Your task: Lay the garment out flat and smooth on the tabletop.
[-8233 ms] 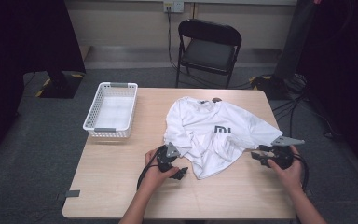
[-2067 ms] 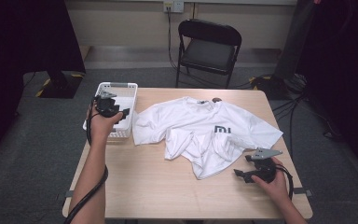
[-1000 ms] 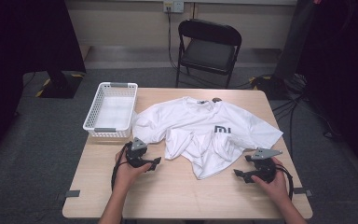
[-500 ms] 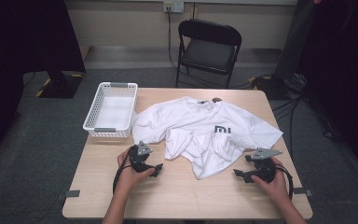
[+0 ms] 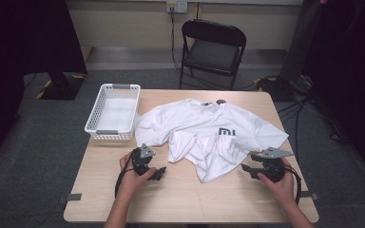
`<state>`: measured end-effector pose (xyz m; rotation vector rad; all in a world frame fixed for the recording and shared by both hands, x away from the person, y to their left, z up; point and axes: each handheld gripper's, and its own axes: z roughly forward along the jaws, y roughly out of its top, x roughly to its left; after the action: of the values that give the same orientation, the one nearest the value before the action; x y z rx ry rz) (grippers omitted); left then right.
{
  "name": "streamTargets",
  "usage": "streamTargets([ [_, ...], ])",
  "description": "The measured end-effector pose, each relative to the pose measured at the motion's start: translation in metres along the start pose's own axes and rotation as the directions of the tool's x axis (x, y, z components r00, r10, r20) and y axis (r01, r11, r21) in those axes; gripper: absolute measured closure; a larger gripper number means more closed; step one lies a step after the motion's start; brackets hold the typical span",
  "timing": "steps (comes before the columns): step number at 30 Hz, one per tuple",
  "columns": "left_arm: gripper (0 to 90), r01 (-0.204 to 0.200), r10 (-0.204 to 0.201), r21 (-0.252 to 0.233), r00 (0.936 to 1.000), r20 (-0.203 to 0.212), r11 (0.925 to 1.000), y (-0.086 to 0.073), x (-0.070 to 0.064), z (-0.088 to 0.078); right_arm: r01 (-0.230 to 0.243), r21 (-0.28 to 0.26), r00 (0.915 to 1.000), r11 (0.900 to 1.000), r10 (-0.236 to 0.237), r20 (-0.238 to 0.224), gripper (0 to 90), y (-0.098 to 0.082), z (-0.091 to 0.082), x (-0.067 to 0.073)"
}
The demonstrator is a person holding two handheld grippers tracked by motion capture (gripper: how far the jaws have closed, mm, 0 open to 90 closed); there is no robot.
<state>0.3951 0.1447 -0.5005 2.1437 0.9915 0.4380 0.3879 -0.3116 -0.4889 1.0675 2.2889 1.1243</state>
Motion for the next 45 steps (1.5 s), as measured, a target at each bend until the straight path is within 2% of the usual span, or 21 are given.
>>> streamTargets([
  [1,10.1,0.0,0.0,0.0,1.0,0.0,1.0,0.0,0.0,0.0,0.013,0.001,0.9996,1.0,-0.013,0.024,41.6,0.002,0.001,0.0],
  [3,10.1,0.0,0.0,0.0,1.0,0.0,1.0,0.0,0.0,0.0,0.016,0.006,0.9991,1.0,-0.016,0.04,48.3,0.004,0.004,-0.002],
  [4,10.1,0.0,0.0,0.0,1.0,0.0,1.0,0.0,0.0,0.0,0.002,0.006,0.999,1.0,-0.003,0.046,49.8,0.004,0.006,-0.004],
  [8,10.1,0.0,0.0,0.0,1.0,0.001,1.0,0.0,0.0,0.0,-0.028,0.011,0.9917,1.0,0.026,0.126,56.1,0.005,0.015,-0.01],
  [10,10.1,-0.001,0.001,0.0,1.0,0.001,1.0,0.0,0.0,0.0,-0.046,0.021,0.9898,0.999,0.043,0.136,58.9,0.005,0.02,-0.013],
  [12,10.1,-0.001,0.001,0.0,1.0,0.0,1.0,0.0,0.0,0.0,-0.076,0.026,0.9881,0.997,0.071,0.136,58.0,0.006,0.025,-0.014],
  [14,10.1,0.0,0.0,0.0,1.0,0.001,1.0,0.0,0.0,0.0,-0.076,0.022,0.9867,0.997,0.072,0.146,60.4,0.009,0.028,-0.014],
  [16,10.1,-0.001,0.001,0.0,1.0,0.001,1.0,0.0,0.0,0.0,-0.085,0.026,0.9899,0.996,0.082,0.115,76.3,0.011,0.031,-0.013],
  [20,10.1,-0.001,0.001,0.001,1.0,0.001,1.0,0.0,0.0,0.0,-0.074,0.027,0.9934,0.997,0.072,0.09,89.0,0.01,0.029,-0.008],
  [23,10.1,-0.001,0.001,0.001,1.0,0.001,1.0,0.0,0.0,0.0,-0.088,0.025,0.9947,0.996,0.087,0.055,90.0,0.006,0.024,-0.008],
  [28,10.0,-0.001,0.001,0.0,1.0,0.002,1.0,0.0,0.0,0.0,-0.09,0.032,0.9958,0.995,0.089,0.02,90.0,-0.001,0.014,-0.008],
  [29,9.8,-0.001,0.001,0.001,1.0,0.005,1.0,0.0,0.0,0.0,-0.093,0.043,0.9956,0.995,0.093,-0.002,90.0,-0.006,0.006,-0.005],
  [32,9.8,-0.001,0.001,0.001,1.0,0.005,1.0,0.0,0.0,0.0,-0.097,0.04,0.9952,0.994,0.097,-0.009,90.0,-0.01,-0.001,-0.003],
  [34,9.7,-0.001,0.001,0.001,1.0,0.005,1.0,0.0,0.0,0.0,-0.106,0.046,0.9937,0.993,0.108,-0.03,90.0,-0.015,-0.009,-0.001],
  [42,9.7,-0.001,0.001,0.001,1.0,0.005,1.0,0.0,0.0,0.0,-0.077,0.082,0.994,0.994,0.083,-0.07,90.0,-0.037,-0.039,0.01],
  [45,9.7,-0.001,0.001,0.001,1.0,0.006,1.0,0.0,0.0,0.0,-0.093,0.083,0.9888,0.992,0.101,-0.109,90.0,-0.045,-0.05,0.013],
])
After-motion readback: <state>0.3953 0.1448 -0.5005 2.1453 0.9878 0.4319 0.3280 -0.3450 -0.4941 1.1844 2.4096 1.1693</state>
